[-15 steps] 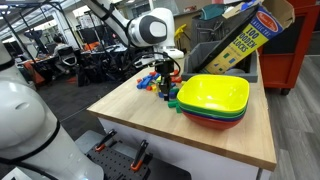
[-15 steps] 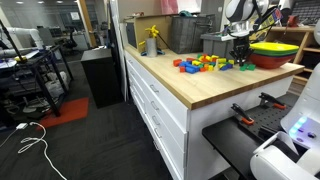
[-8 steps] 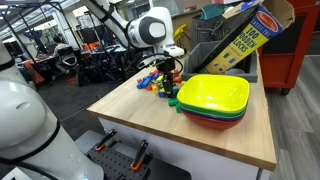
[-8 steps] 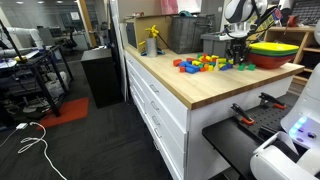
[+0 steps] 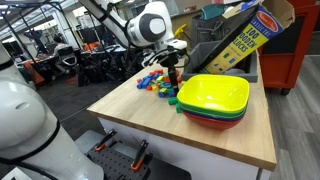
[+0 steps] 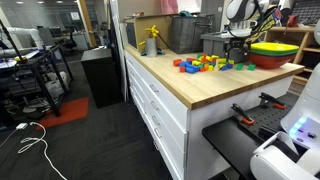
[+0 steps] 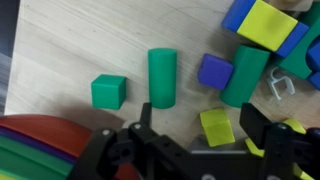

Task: Pick up the green cylindrical block and move it a little forward on the table, pick up the green square block and move it a little forward on the table

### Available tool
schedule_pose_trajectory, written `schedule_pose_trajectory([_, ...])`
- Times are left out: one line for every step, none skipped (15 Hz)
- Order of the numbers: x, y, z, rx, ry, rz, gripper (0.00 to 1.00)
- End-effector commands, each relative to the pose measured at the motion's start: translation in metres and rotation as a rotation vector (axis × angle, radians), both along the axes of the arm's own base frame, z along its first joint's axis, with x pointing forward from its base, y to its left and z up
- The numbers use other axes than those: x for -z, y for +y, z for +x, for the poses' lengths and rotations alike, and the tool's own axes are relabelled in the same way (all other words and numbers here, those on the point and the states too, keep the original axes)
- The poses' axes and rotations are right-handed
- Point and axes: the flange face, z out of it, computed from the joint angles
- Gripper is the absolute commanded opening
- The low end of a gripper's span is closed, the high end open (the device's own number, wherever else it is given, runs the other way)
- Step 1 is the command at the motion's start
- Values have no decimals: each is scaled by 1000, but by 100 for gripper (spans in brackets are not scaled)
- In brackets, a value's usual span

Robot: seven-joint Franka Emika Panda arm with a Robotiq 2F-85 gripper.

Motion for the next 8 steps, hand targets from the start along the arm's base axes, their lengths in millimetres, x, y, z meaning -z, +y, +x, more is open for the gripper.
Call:
schedule_pose_trajectory([1,-2,-12,-40,-20,15,100])
schedule_pose_trajectory([4,-2,-14,-40,-17,22,100])
schedule_pose_trajectory([6,-1,-16,-41,-12,27,100])
schedule_pose_trajectory([9,0,-18,-40,-6,31,100])
schedule_pose_trajectory([11,0,-20,-33,-1,34,100])
schedule_pose_trajectory([13,0,-23,-25,3,38,100])
schedule_pose_trajectory([14,0,-25,-18,8,41,100])
schedule_pose_trajectory([16,-1,-28,-9,11,44,100])
